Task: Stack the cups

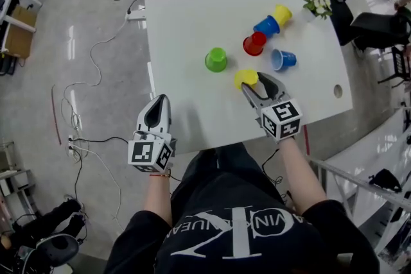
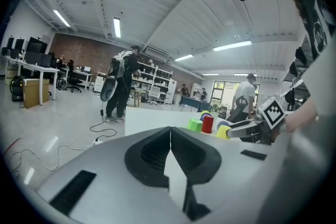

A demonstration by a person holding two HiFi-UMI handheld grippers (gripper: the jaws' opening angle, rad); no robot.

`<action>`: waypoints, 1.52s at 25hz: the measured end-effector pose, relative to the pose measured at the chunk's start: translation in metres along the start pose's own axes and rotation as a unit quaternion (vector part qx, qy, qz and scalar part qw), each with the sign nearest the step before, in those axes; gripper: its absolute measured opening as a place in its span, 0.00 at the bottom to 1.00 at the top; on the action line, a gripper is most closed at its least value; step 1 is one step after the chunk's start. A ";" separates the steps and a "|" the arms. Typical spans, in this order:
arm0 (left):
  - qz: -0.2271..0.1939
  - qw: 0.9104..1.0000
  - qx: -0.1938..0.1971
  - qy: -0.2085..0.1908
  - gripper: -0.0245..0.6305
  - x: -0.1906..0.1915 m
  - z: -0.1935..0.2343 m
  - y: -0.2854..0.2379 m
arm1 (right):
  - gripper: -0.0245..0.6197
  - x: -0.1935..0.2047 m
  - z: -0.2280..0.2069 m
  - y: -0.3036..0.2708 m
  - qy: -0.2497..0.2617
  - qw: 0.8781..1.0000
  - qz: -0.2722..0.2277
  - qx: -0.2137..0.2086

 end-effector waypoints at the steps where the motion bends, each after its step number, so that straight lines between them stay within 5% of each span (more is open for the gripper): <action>1: -0.002 1.000 -0.005 0.004 0.04 -0.001 0.002 -0.003 | 0.38 -0.002 0.001 -0.001 0.006 1.000 -0.003 -0.003; 14: -0.021 0.998 -0.053 0.028 0.04 -0.005 0.021 -0.002 | 0.38 -0.054 0.103 -0.058 0.071 0.983 -0.038 -0.166; 27: -0.025 0.993 -0.101 0.048 0.04 0.000 0.035 0.019 | 0.38 -0.069 0.117 -0.110 0.095 0.984 -0.029 -0.149; 33: -0.028 0.995 -0.089 0.046 0.04 -0.003 0.027 0.008 | 0.47 -0.082 0.115 -0.086 0.086 0.979 -0.057 -0.177; 38: -0.034 0.996 -0.070 0.044 0.04 -0.013 0.017 -0.008 | 0.47 -0.088 0.084 -0.065 0.115 0.981 -0.069 -0.141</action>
Point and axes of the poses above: the fingertips, and each gripper's own axes: y backward along the fingers, z to its left, x out of its underside, the point moved 1 cm from there along y, backward along the fingers, and after that the axes turned 9 degrees about y, right-handed, at the moved point
